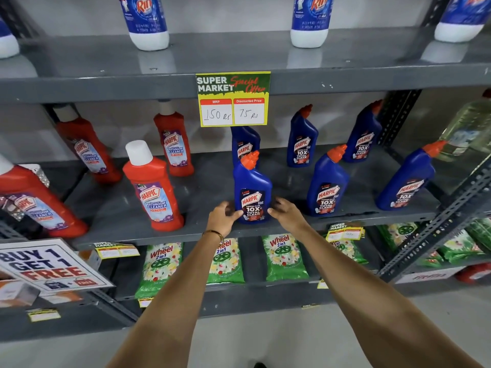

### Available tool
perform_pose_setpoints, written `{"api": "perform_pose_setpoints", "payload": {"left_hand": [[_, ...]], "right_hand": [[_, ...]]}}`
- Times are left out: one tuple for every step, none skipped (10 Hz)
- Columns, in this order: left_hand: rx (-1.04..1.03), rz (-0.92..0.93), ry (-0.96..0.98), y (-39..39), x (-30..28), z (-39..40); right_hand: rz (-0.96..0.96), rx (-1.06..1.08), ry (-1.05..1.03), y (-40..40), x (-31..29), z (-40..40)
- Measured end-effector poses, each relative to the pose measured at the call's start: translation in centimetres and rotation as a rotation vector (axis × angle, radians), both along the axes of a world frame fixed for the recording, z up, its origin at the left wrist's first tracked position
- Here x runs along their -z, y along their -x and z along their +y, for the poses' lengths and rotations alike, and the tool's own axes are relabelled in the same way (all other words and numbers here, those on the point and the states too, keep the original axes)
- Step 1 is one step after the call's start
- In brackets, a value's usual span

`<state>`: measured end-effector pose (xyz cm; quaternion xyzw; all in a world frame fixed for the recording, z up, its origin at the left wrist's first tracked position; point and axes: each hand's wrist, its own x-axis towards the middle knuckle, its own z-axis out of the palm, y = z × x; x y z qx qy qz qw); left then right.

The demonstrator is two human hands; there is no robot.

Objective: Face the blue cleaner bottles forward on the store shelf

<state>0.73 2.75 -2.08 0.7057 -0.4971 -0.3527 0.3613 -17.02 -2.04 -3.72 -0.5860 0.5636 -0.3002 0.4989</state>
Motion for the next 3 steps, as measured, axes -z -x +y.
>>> {"api": "perform_pose_setpoints", "payload": {"left_hand": [[-0.057,-0.113,-0.030,-0.1,0.2,0.2],[-0.098,-0.301,0.007,0.1,0.4,0.7],[-0.080,-0.552,0.160,0.4,0.1,1.6]], "right_hand": [[0.169,0.020,0.060,0.6,-0.3,0.2],[0.328,-0.007,0.245,0.7,-0.4,0.7],[0.504,-0.035,0.497,0.8,-1.0,1.8]]}}
